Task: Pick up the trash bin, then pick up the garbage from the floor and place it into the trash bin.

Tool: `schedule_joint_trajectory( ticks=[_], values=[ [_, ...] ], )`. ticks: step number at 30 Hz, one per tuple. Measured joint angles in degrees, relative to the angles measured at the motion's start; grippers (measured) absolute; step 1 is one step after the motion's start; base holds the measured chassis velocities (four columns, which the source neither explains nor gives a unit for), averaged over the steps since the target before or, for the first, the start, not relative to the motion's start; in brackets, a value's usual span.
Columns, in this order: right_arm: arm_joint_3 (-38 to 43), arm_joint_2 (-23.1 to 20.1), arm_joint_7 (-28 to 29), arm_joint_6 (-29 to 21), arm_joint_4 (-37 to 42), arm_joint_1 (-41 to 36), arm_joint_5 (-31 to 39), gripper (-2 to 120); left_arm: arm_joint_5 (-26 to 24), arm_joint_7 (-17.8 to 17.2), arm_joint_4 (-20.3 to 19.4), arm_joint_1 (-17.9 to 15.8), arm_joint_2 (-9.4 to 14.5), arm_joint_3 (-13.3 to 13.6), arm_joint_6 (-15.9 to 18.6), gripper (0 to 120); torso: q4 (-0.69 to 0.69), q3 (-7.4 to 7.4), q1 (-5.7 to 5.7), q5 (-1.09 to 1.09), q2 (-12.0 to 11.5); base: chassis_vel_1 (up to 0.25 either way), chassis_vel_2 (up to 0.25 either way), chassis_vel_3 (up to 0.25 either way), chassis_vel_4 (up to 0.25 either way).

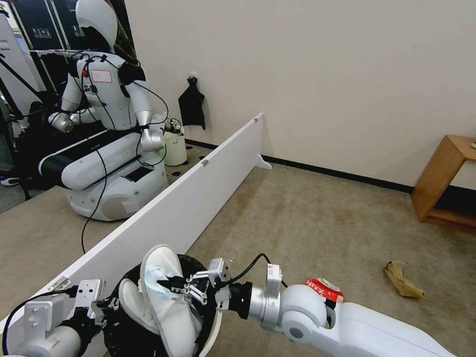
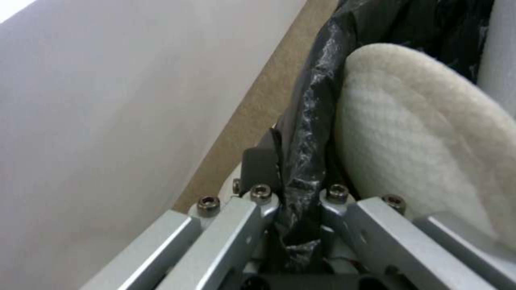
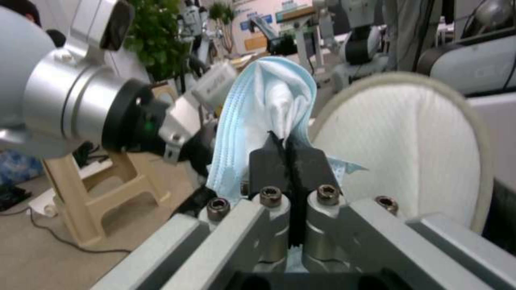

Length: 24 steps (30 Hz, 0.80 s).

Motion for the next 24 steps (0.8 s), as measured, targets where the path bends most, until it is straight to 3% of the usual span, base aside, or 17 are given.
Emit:
schedule_joint_trajectory(
  ticks=[16,19,22,24],
  values=[
    [-1.60,-3.62,0.59,-4.56,2.71,-1.81,0.62,0,-0.22,-0.03,0.01,0.36,0.18,-0.60,0.00,2,0.00,0.00,0.00,0.00,0.00,0.000,0.000,0.000,0.000],
    [-1.46,-4.66,2.80,-7.34,3.81,-2.01,1.39,0,-0.32,-0.08,0.01,0.63,0.38,-0.74,0.00,2,0.00,0.00,0.00,0.00,0.00,0.000,0.000,0.000,0.000],
    [-0.95,-4.57,11.47,-15.26,7.84,0.07,8.06,0,-0.26,-0.18,0.01,0.85,0.36,-0.41,0.00,2,0.00,0.00,0.00,-0.01,0.00,0.000,0.000,0.000,0.000],
    [-1.04,-4.06,13.84,-16.81,8.65,0.95,9.53,0,-0.21,-0.18,0.01,0.84,0.30,-0.30,0.00,2,0.00,0.00,0.00,-0.01,0.00,0.000,0.000,0.000,0.000]
  ],
)
